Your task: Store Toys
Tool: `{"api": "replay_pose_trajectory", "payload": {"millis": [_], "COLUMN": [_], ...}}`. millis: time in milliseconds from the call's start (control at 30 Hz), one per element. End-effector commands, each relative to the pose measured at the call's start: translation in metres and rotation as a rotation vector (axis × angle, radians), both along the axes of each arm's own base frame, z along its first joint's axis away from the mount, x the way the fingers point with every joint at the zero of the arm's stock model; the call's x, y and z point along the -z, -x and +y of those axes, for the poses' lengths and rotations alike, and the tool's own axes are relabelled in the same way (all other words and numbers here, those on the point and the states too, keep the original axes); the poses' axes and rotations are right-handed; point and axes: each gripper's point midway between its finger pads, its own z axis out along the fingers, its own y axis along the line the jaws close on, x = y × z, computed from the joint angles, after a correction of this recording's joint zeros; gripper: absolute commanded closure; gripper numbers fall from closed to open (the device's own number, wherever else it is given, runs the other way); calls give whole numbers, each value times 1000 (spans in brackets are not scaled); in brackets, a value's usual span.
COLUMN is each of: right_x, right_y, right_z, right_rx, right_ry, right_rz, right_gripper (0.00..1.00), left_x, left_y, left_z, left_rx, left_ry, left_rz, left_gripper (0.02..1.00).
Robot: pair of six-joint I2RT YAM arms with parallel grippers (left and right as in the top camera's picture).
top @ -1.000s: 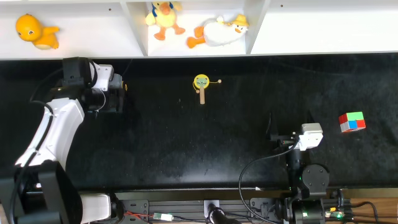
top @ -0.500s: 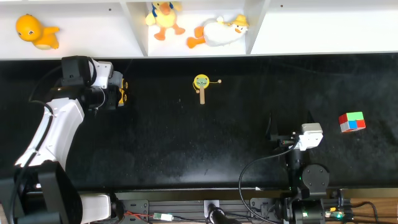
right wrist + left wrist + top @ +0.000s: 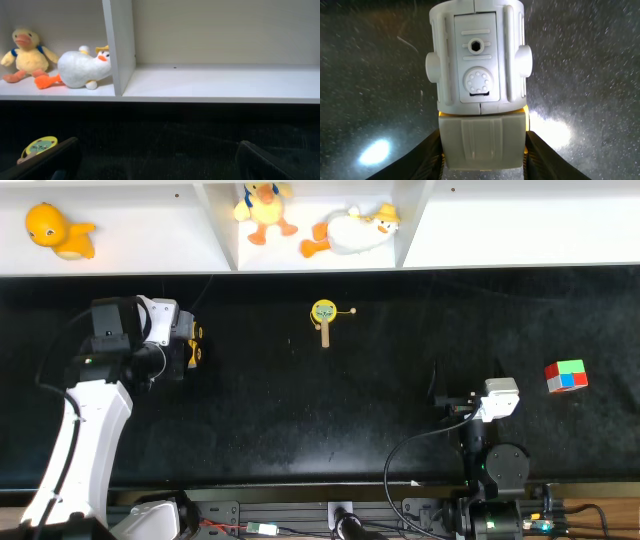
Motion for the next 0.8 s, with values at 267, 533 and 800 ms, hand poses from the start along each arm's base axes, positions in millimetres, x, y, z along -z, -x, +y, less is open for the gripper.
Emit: {"api": "replay_pose_trajectory", "payload": {"millis": [267, 533, 800], "right_x": [4, 4, 4], "right_y": [0, 0, 0], "right_z": [-1, -1, -1], "right_rx": [8, 8, 8], "right_ry": [-7, -7, -7], "right_rz": [1, 2, 2], "right_gripper": [7, 5, 7], "left_x": [-54, -81, -91], "left_y": [-32, -74, -121], "left_z": [2, 7, 12], "left_rx": [1, 1, 1], "left_ry": [-19, -23, -24], "left_rz": [-144, -189, -196], "left_gripper": [748, 746, 750]}}
